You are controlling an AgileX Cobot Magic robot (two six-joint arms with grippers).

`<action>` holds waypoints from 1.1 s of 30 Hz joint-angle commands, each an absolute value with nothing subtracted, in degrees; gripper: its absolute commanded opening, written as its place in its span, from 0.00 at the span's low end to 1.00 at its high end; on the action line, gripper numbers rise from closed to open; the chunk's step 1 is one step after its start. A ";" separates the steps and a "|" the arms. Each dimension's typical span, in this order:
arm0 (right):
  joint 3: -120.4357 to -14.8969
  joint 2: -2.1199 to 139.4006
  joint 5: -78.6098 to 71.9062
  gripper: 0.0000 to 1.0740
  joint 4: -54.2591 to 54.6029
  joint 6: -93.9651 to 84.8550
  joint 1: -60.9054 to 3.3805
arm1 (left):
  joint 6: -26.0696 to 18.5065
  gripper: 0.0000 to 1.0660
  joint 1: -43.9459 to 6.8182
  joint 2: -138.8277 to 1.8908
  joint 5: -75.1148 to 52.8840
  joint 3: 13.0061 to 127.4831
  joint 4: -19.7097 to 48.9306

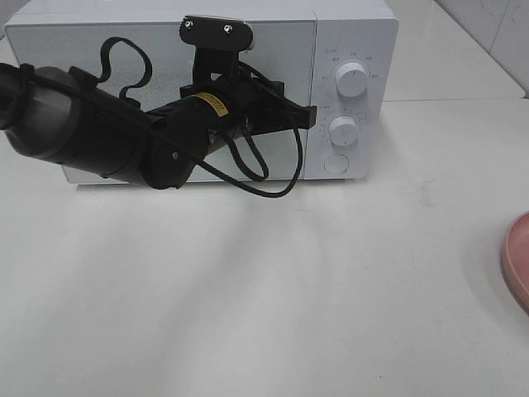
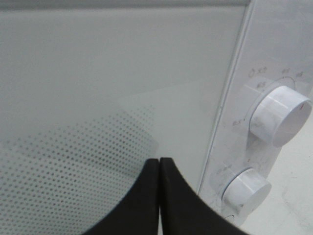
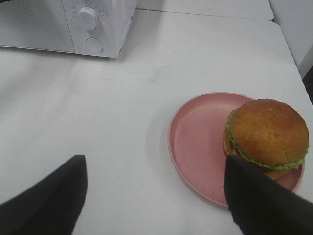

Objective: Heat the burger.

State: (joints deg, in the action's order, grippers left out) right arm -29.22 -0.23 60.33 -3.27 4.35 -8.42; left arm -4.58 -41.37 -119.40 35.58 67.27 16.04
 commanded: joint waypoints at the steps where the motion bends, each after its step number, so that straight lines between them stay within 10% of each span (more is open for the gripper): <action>1: -29.22 -1.72 59.70 0.69 -3.27 4.41 -8.08 | -5.04 0.00 -38.62 -119.63 41.54 69.73 23.89; 14: -29.22 -1.72 59.70 0.69 -3.27 4.41 -8.08 | -9.17 0.08 -40.34 -110.98 12.20 69.73 23.15; 16: -29.22 -1.72 59.70 0.69 -3.27 4.41 -8.08 | -9.17 0.45 -40.34 -108.06 -1.03 69.73 22.69; 17: -29.22 -1.72 59.70 0.69 -3.27 4.41 -8.08 | -9.17 0.45 -40.34 -108.06 -1.03 69.73 22.69; 18: -29.22 -1.72 59.70 0.69 -3.27 4.41 -8.08 | -9.05 0.72 -40.34 -106.40 -7.56 69.73 22.69; 21: -29.22 -1.72 59.70 0.69 -3.27 4.41 -8.08 | -9.00 0.96 -40.22 -103.99 -14.95 69.73 22.69; 33: -29.22 -1.72 59.70 0.69 -3.27 4.41 -8.08 | -8.94 0.95 -40.05 -94.31 -39.99 69.73 17.30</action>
State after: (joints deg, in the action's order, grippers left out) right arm -29.22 -0.23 60.33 -3.27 4.35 -8.42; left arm -8.88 -40.16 -95.80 -36.38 69.16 18.51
